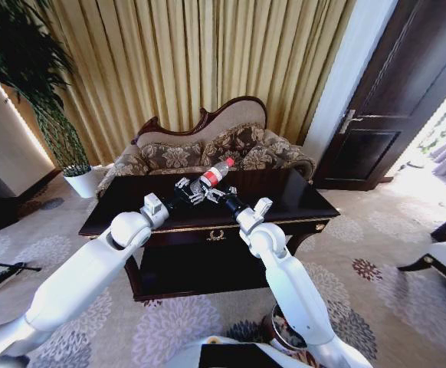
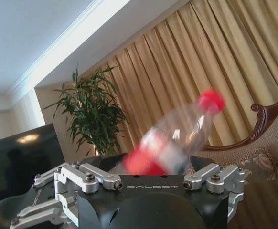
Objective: Move to the front of the table and place the trash on the table into the trash bin.
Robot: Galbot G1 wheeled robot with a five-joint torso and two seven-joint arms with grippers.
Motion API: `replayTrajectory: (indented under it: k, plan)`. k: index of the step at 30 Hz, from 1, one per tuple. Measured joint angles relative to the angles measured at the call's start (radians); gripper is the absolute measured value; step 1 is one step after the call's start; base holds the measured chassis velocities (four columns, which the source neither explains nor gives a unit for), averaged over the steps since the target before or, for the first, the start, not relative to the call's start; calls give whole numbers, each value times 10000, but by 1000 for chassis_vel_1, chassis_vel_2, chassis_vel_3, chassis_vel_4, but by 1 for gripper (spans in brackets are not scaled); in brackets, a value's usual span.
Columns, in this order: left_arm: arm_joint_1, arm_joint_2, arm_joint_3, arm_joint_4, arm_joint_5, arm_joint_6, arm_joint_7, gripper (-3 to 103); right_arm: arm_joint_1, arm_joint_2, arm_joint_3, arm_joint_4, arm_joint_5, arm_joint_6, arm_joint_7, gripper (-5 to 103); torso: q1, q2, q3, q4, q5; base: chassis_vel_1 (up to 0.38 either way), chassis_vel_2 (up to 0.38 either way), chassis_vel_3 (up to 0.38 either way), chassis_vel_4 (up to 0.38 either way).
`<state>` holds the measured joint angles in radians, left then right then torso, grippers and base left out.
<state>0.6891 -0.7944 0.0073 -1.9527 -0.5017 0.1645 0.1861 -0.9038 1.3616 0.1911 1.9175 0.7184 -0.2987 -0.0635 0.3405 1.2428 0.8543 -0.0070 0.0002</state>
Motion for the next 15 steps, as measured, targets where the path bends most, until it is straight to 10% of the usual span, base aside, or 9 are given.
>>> replayTrajectory:
  k: [15]
  plan:
    - [214, 132, -174, -73, 10, -41, 25, 55, -232, -39, 202, 186, -8, 25, 1, 100, 0, 0, 0, 0, 0, 0, 0, 0, 0]
